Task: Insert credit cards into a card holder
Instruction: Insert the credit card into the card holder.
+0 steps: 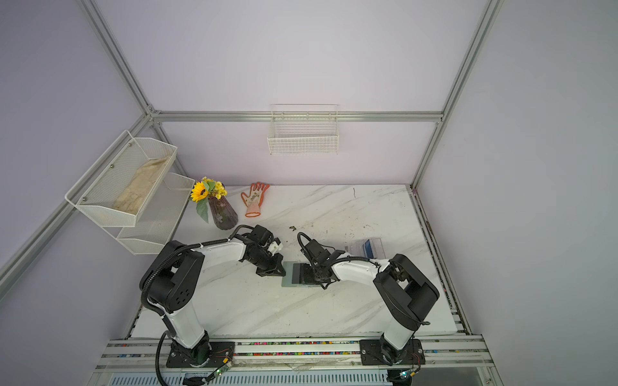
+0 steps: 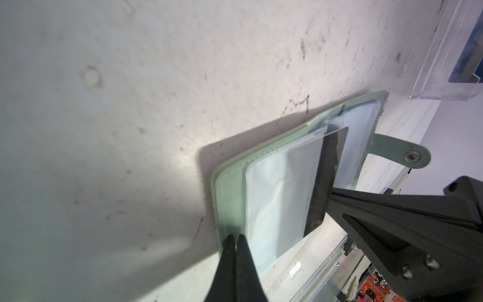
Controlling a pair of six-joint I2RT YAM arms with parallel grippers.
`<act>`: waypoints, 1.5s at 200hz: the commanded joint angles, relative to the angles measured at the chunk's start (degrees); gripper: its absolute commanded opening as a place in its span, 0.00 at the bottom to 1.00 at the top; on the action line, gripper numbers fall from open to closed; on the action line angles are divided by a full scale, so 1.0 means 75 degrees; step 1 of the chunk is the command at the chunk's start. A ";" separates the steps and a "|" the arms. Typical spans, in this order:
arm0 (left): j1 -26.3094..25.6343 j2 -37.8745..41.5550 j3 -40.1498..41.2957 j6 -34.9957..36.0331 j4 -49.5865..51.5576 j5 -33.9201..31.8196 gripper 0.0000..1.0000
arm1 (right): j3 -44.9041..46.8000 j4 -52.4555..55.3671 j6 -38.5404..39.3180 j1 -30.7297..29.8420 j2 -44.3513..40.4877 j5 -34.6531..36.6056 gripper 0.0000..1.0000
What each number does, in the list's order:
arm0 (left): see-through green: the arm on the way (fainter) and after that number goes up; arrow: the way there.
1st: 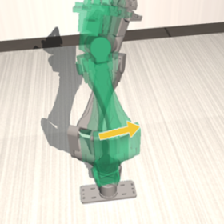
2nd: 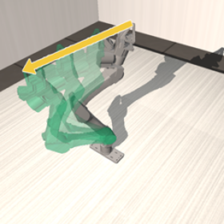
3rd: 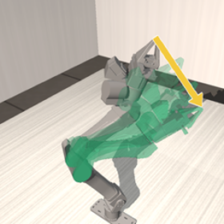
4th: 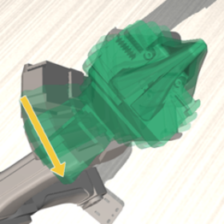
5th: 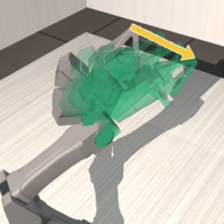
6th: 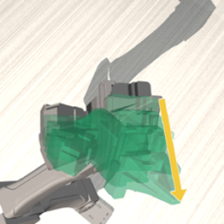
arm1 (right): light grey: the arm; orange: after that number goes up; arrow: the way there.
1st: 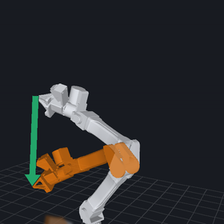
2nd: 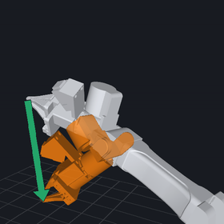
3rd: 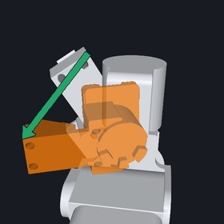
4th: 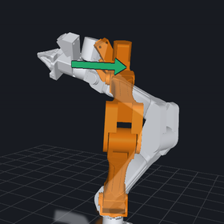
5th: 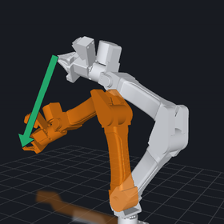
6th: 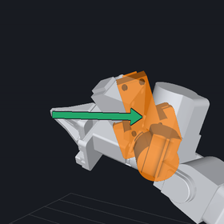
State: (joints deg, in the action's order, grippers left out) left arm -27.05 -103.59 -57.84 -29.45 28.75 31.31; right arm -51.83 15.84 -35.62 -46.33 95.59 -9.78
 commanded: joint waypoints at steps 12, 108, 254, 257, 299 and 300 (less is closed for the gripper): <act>-0.0108 -0.0180 0.0365 -0.0058 0.0009 -0.0132 0.00 | -0.0228 0.0425 -0.0016 -0.0081 0.0225 0.0337 0.05; -0.0108 -0.0214 0.0349 -0.0034 -0.0012 -0.0136 0.00 | -0.0791 0.0796 0.0143 -0.0081 0.0758 0.0926 0.05; -0.0108 -0.0297 0.0306 -0.0040 -0.0042 -0.0120 0.00 | -0.1227 0.0385 0.0389 -0.0378 0.1118 0.0205 0.04; -0.0108 -0.0291 0.0306 -0.0042 -0.0048 -0.0120 0.00 | -0.1227 0.0385 0.0382 -0.0374 0.1128 0.0207 0.04; -0.0108 -0.0279 0.0293 -0.0041 -0.0047 -0.0097 0.00 | -0.1296 0.0412 0.0378 -0.0423 0.1135 0.0226 0.04; -0.0108 -0.0276 0.0294 -0.0043 -0.0048 -0.0097 0.00 | -0.1294 0.0416 0.0378 -0.0434 0.1132 0.0226 0.04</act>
State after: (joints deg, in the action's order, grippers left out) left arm -27.05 -103.61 -57.82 -29.43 28.73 31.33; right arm -61.17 18.94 -32.86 -48.56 102.94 -6.26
